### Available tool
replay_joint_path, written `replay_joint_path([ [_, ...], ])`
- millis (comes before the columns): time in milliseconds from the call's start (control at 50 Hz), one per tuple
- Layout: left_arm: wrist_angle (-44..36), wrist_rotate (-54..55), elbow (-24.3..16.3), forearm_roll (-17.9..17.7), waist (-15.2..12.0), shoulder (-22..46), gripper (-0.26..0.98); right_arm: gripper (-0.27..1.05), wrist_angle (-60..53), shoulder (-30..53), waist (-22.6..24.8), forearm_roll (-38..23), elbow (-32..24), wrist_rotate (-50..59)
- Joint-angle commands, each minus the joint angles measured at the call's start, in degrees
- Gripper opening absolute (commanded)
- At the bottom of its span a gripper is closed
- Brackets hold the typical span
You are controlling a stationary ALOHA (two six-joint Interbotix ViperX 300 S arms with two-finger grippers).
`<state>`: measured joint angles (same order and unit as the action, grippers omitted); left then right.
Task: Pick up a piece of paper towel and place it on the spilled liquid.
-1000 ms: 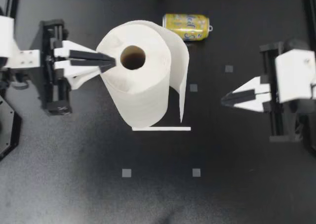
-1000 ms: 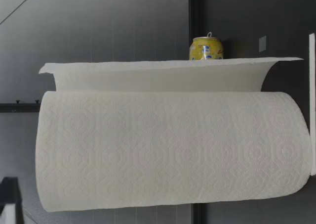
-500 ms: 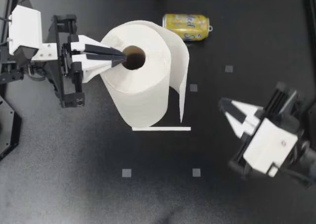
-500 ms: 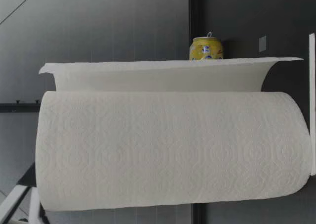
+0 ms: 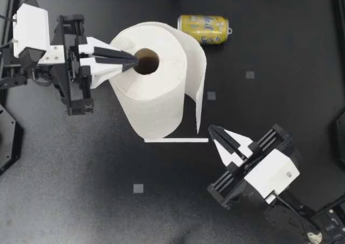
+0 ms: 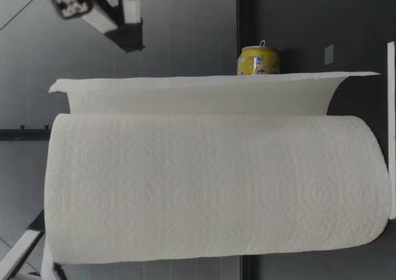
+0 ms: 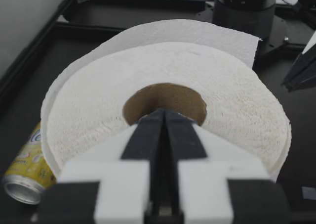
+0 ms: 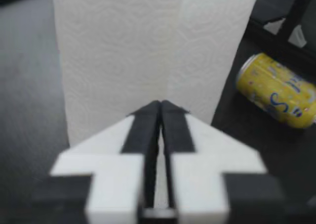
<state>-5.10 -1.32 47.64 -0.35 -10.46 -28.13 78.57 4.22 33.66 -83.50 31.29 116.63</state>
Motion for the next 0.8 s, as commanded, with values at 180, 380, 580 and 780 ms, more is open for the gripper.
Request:
replay_joint_path([
  [180,0.2,0.1,-0.4,-0.1,-0.4,-0.1,0.12,0.79,0.4,4.1,-4.7,-0.6,-4.8,2.8],
  [380,0.2,0.4,-0.1,-0.2,-0.4,-0.3,0.12,0.79,2.4,6.8,-7.4,-0.4,-7.5,2.5],
  [580,0.2,0.3,0.0,-0.2,-0.5,-0.3,0.12,0.79,4.6,6.7,-10.2,-0.4,-6.9,2.1],
  [780,0.2,0.4,0.6,-0.2,-0.5,-0.4,0.12,0.79,4.6,6.4,-13.0,-0.4,-6.6,-0.8],
])
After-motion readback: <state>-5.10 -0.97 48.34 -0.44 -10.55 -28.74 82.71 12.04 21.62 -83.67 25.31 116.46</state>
